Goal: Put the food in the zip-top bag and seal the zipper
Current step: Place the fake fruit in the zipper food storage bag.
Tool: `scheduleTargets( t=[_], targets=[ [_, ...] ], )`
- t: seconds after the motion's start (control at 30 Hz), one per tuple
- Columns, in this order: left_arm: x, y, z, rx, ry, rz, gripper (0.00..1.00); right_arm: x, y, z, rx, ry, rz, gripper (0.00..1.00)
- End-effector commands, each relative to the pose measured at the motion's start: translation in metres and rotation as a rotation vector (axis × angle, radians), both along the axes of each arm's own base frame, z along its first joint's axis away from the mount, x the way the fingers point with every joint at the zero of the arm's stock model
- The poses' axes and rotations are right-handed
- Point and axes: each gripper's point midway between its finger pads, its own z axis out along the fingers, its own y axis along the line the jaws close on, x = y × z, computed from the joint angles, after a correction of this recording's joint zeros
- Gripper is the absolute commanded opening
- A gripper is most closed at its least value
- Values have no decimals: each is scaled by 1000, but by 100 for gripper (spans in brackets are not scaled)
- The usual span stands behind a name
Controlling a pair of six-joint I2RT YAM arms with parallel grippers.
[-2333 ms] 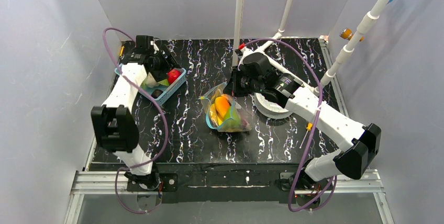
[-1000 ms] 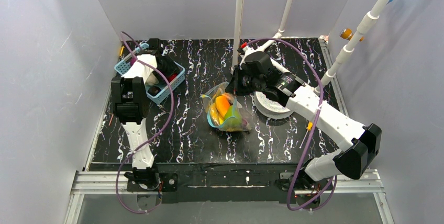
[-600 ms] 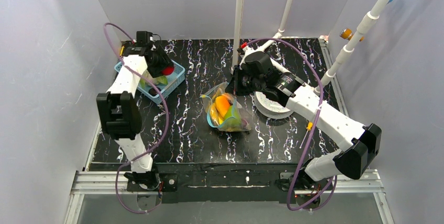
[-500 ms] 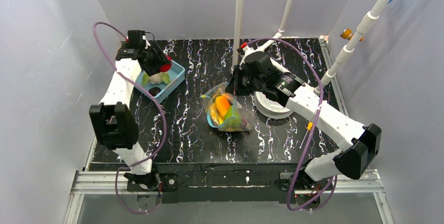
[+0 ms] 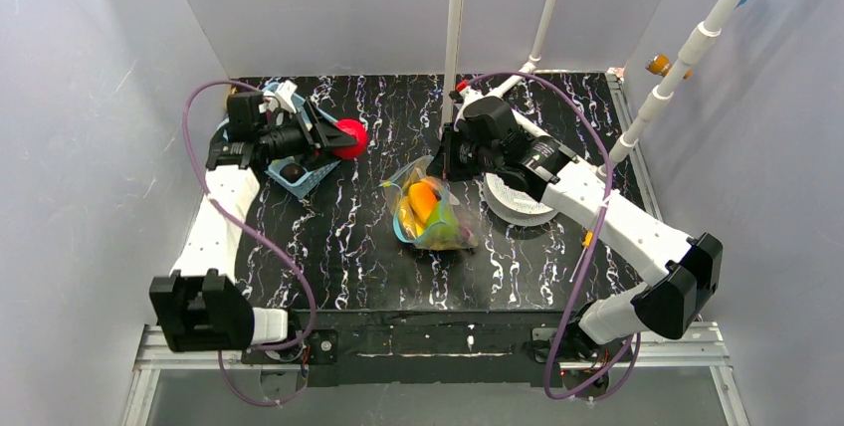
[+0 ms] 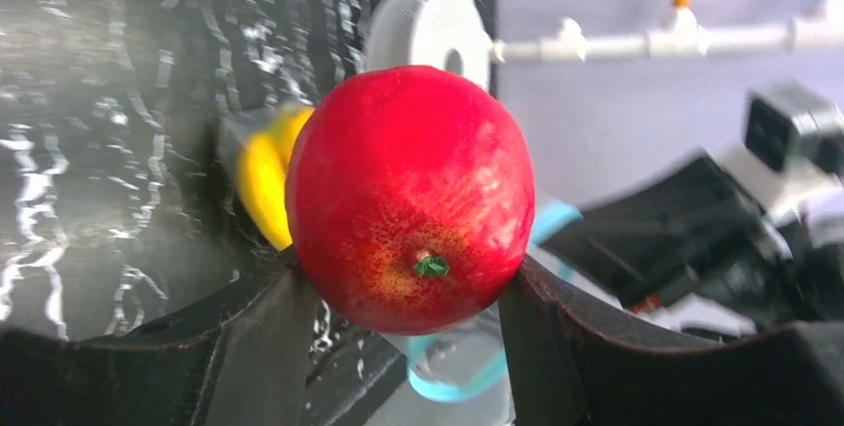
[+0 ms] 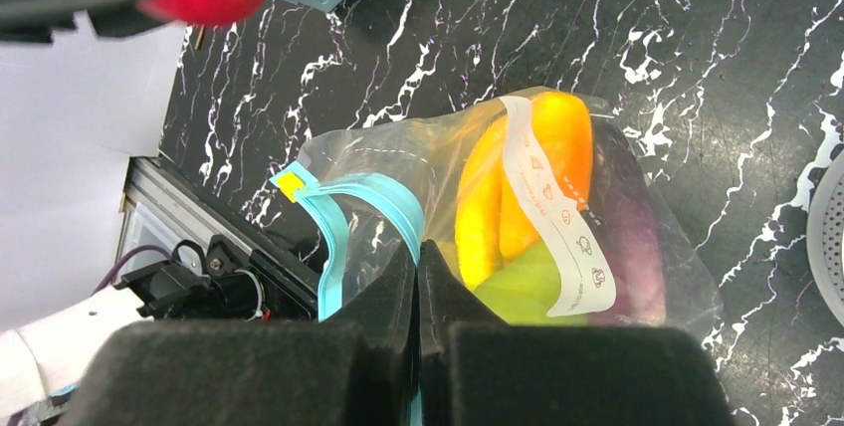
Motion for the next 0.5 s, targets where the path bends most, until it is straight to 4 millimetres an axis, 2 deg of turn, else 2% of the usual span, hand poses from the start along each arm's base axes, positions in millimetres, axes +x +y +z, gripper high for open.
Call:
scheduleTargets(
  t=[0.0, 0.13, 0.23, 0.33, 0.47],
  targets=[
    [-59, -37, 63, -127, -213, -229, 25, 6, 10, 31, 68, -53, 18, 1],
    [-93, -58, 69, -127, -266, -324, 26, 6, 11, 32, 77, -52, 23, 1],
    [-110, -72, 61, -105, -252, -370, 27, 6, 13, 34, 81, -55, 26, 1],
    [-119, -81, 51, -81, -233, -397, 27, 6, 13, 37, 85, -56, 28, 1],
    [-120, -85, 44, -63, -216, -401, 26, 5, 12, 38, 92, -56, 28, 1]
  ],
)
